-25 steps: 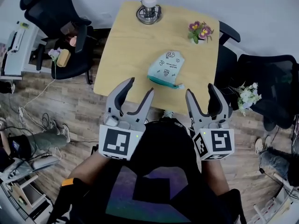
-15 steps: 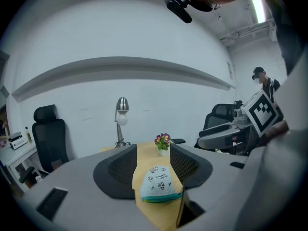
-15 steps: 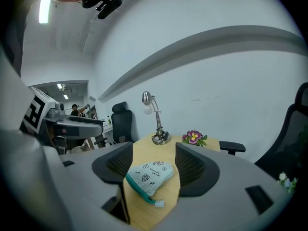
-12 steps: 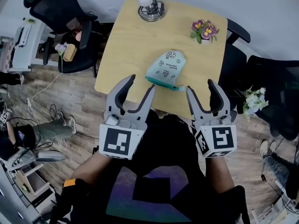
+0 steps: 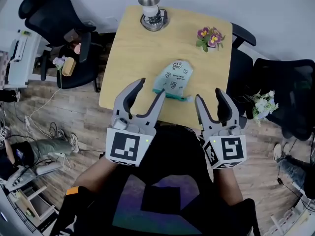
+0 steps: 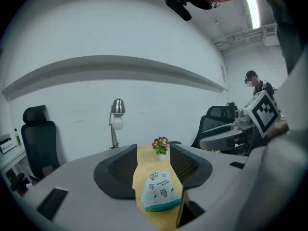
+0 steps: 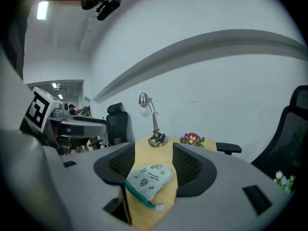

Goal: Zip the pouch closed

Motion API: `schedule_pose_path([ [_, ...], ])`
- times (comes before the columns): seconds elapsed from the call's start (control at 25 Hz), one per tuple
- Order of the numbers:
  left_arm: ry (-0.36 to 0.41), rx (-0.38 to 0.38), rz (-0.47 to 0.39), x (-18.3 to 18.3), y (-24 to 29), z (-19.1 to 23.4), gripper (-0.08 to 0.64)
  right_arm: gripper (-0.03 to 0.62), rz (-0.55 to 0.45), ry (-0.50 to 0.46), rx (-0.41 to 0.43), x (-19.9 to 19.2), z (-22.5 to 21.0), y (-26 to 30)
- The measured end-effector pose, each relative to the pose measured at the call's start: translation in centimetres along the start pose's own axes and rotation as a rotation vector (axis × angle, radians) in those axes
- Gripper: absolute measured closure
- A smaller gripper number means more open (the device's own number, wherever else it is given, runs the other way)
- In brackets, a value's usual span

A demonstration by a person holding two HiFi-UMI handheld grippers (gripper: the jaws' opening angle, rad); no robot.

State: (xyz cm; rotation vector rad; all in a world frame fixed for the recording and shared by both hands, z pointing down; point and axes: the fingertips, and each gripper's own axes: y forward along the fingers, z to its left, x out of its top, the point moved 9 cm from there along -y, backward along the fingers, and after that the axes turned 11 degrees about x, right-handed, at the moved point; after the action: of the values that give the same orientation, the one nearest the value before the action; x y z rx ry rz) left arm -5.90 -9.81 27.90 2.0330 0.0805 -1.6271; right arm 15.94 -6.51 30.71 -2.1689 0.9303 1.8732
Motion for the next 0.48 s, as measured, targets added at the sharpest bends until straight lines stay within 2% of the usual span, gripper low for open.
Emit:
schedule_pose_path([
  [0.2,0.009,-0.061,-0.001,-0.5,0.6,0.4,0.344,0.336,0.016,-0.012,-0.047,-0.5,0.8,0.0],
  [0.32,0.029,-0.094,-0.018,-1.1,1.3,0.6,0.344,0.351,0.058,-0.031,-0.075,-1.6,0.7,0.0],
  [0.48,0.062,-0.131,0.003,-2.4,2.2,0.6,0.345,0.365,0.135,-0.062,-0.086,-3.2,0.5,0.4],
])
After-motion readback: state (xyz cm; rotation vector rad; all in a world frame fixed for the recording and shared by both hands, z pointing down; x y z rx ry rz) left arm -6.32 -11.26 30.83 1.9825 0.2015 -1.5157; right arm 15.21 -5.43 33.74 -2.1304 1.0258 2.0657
